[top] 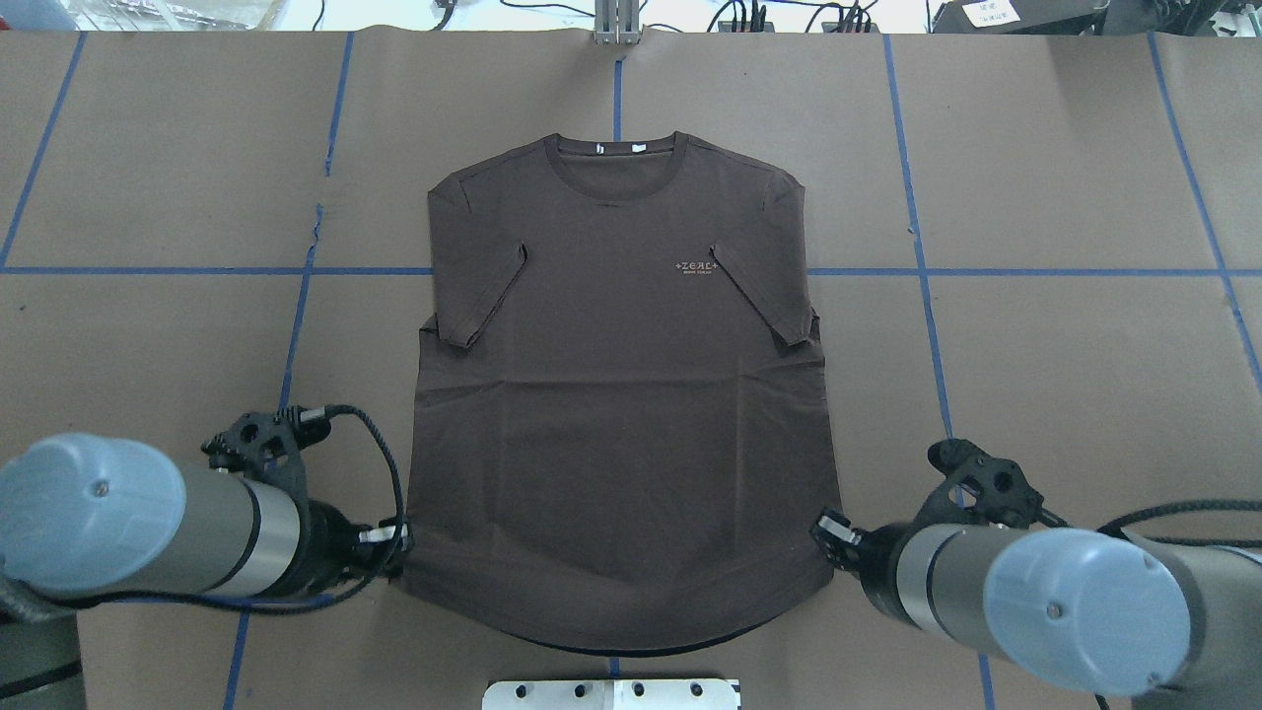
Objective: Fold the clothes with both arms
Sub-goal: 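Lift the hem with both grippers and fold it over toward the collar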
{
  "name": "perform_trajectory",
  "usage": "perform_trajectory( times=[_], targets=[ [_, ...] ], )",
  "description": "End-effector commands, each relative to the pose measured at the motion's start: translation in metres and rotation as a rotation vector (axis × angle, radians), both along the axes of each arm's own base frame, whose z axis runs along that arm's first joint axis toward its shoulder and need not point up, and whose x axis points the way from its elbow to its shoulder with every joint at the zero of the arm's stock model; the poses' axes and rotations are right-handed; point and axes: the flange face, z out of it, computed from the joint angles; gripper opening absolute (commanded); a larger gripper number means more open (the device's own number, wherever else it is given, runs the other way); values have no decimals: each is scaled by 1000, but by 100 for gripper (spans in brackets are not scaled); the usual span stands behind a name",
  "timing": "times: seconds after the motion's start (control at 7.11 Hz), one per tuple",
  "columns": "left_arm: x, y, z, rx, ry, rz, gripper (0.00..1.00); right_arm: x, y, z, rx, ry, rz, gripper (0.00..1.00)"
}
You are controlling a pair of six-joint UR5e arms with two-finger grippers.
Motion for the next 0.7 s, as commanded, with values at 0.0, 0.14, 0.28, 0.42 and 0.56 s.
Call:
perform_trajectory(
  times=[0.0,0.14,0.28,0.42,0.56],
  targets=[
    [7,-118,-6,80,-42,-138,0,-6,-105,-19,90,48,43,0],
    [-11,-165,11,137,-96,-167,0,-6,-162,-14,128,108,51,0],
    [-21,-218,21,168,-147,-202,0,3,-210,-9,157,156,68,0],
    [-10,-260,20,186,-152,-228,0,-4,-246,-2,188,200,55,0],
    [-27,-286,18,225,-140,-298,0,1,-287,2,189,231,82,0]
  ],
)
